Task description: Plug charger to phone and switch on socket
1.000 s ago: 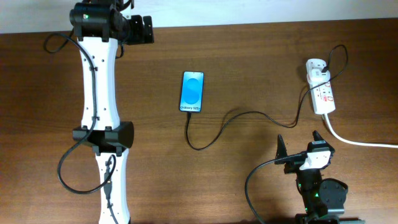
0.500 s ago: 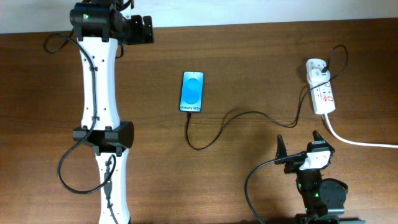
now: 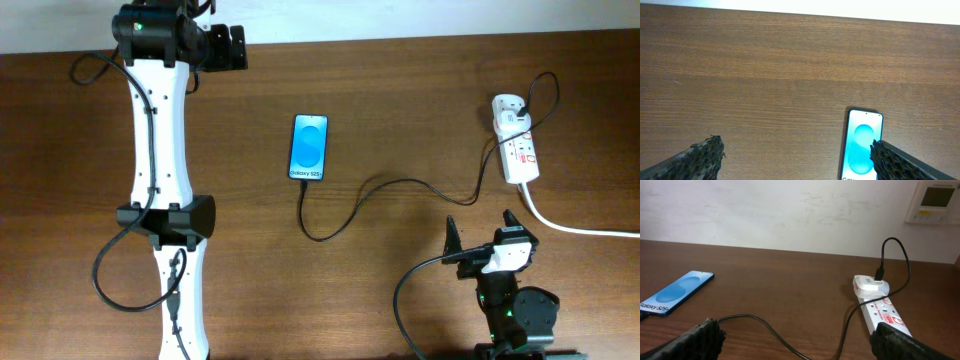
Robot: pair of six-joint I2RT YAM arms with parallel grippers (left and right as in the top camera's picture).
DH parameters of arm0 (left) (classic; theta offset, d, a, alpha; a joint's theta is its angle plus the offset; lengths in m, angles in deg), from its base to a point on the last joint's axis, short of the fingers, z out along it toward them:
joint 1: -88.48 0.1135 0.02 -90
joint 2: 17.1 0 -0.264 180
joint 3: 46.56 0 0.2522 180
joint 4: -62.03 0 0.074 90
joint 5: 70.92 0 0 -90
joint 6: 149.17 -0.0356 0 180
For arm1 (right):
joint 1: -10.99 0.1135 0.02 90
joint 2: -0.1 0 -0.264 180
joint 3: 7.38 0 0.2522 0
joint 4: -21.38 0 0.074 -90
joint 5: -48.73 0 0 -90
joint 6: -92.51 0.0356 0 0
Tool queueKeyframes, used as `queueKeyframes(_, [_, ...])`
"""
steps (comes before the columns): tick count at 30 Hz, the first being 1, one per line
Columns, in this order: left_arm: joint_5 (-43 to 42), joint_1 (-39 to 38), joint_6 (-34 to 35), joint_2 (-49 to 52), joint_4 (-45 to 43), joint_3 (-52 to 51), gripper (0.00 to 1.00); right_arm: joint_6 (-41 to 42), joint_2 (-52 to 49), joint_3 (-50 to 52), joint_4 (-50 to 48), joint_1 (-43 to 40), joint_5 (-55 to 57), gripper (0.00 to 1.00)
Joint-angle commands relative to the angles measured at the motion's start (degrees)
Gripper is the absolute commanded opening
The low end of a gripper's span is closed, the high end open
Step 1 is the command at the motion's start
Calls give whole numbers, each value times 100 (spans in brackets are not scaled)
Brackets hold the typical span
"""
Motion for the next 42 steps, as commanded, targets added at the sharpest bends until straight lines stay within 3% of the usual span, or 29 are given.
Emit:
queueKeyframes(1, [61,11,52,57,24,-17,99,0,59,28,37,55,74,98])
queueKeyframes(4, [131,7,50,-7,540,-17,99,2,59,28,37,55,74,98])
queueKeyframes(8, [107,-140,52,-267,540,-208,99,0,59,28,37,55,74,98])
queueKeyframes(11, [693,-356,52,-883,535,-887,99,0,59,28,37,55,74,98])
queueKeyframes(15, [1182,-560,55,-2249,55,-3047,99,0,59,28,37,55,74,98])
queueKeyframes(19, [1180,-566,52,-3915,-1521,-5914,99,2,59,28,37,55,74,98])
queueKeyframes(21, [1202,-562,50,-4516,-1917,-6850,99,0,59,28,37,55,74,98])
queueKeyframes(28, [1587,-562,50,-6061,-2041,-8406,99,2,59,28,37,55,74,98])
queueKeyframes(36, [1602,-420,50,-8397,-3106,-10859,99,2,59,28,37,55,74,98])
queueKeyframes(42, [1609,-365,48,-10168,-3112,-11798,99,2,59,28,37,55,74,98])
